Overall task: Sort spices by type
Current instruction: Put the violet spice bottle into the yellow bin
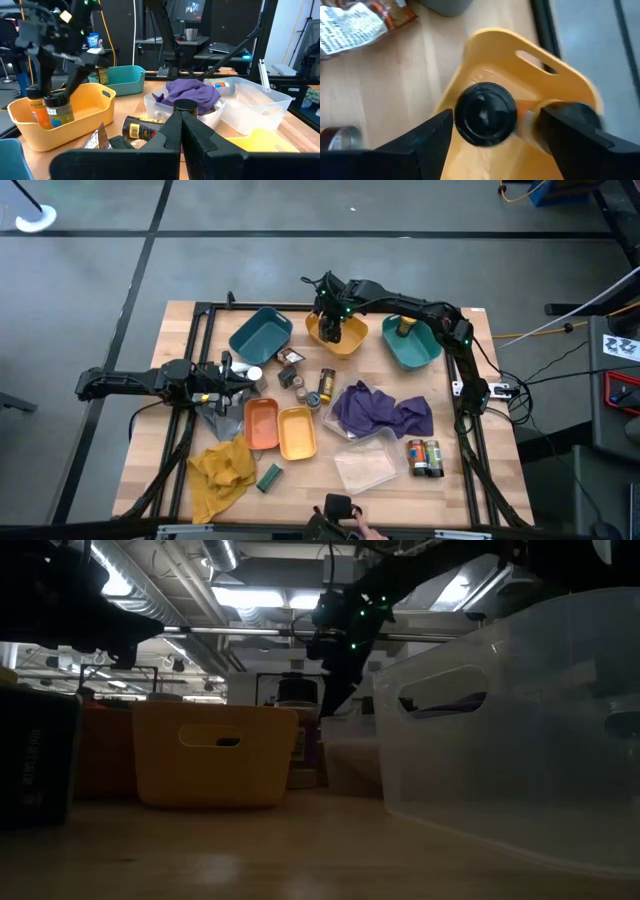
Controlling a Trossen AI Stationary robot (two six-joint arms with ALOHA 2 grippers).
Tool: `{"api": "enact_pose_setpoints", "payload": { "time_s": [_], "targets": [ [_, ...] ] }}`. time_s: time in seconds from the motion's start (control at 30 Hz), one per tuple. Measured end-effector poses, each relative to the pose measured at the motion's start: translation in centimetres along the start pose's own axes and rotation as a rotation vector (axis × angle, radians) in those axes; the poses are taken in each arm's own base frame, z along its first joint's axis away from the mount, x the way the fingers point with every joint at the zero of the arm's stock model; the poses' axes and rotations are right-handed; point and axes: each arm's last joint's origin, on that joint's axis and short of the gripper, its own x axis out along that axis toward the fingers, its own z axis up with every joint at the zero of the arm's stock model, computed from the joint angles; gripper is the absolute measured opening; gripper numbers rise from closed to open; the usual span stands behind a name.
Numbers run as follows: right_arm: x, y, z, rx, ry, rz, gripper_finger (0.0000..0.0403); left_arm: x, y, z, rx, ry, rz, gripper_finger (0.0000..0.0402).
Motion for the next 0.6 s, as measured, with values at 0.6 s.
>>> {"api": "enact_pose_setpoints", "payload": {
  "time_s": [0.6],
  "targets": [
    [-6.9,3.7,2.7,-0.032,0.031,0.207,0.0299,0.0,0.0,0.0,0.001,0.001,0.000,0.0000]
  ]
}}
